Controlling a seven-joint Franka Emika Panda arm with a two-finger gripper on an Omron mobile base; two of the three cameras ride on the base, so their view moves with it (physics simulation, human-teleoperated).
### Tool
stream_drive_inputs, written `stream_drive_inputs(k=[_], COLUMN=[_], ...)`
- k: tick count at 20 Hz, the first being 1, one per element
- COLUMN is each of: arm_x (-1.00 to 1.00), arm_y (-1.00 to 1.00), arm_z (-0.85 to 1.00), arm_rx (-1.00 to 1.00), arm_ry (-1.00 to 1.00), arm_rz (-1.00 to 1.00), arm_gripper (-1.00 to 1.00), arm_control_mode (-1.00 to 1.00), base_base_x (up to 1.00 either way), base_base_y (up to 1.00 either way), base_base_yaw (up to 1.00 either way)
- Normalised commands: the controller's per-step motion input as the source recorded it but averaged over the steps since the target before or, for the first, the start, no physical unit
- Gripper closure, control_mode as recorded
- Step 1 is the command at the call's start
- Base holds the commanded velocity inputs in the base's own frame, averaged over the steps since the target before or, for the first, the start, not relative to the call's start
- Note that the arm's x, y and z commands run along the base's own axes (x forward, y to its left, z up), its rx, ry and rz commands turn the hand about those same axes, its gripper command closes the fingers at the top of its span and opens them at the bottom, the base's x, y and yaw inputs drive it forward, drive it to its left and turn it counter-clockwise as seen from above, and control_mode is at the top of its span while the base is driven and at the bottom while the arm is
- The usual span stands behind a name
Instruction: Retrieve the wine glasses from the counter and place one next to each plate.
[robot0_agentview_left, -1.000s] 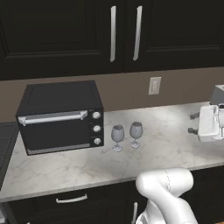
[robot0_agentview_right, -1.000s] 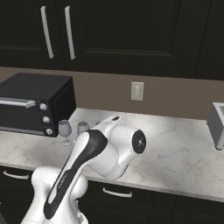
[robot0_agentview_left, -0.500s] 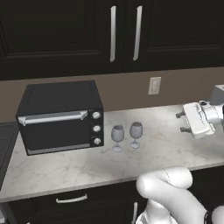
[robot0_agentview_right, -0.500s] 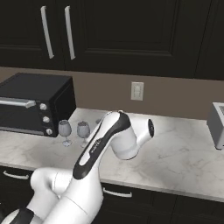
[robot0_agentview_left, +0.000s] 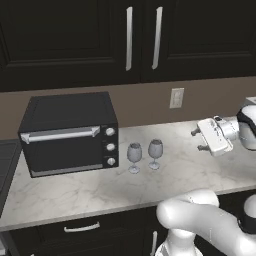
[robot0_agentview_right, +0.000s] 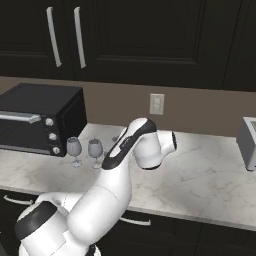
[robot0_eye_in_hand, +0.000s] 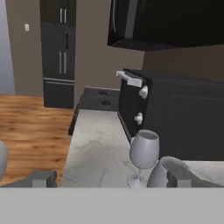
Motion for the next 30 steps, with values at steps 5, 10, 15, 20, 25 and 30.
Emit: stream_drive_inputs(k=[5, 10, 15, 20, 25, 30], arm_x=[0.52, 0.36, 0.22, 0.3, 0.16, 0.0], arm_y=[0.27, 0.16, 0.0, 0.0, 0.05, 0.01], arm_z=[-0.52, -0.41, -0.16, -0.11, -0.18, -0.11], arm_rx=[0.0, 0.0, 0.01, 0.07, 0.07, 0.05], arm_ry=[0.0, 0.0, 0.01, 0.1, 0.07, 0.06], arm_rz=[-0.02, -0.03, 0.0, 0.0, 0.0, 0.0], arm_gripper=[-1.0, -1.0, -1.0, -1.0, -1.0, -1.0], arm_control_mode=[-1.0, -1.0, -1.0, -1.0, -1.0, -1.0], base_base_x=[0.0, 0.0, 0.0, 0.0, 0.0, 0.0], base_base_y=[0.0, 0.0, 0.0, 0.0, 0.0, 0.0], base_base_yaw=[0.0, 0.0, 0.0, 0.0, 0.0, 0.0])
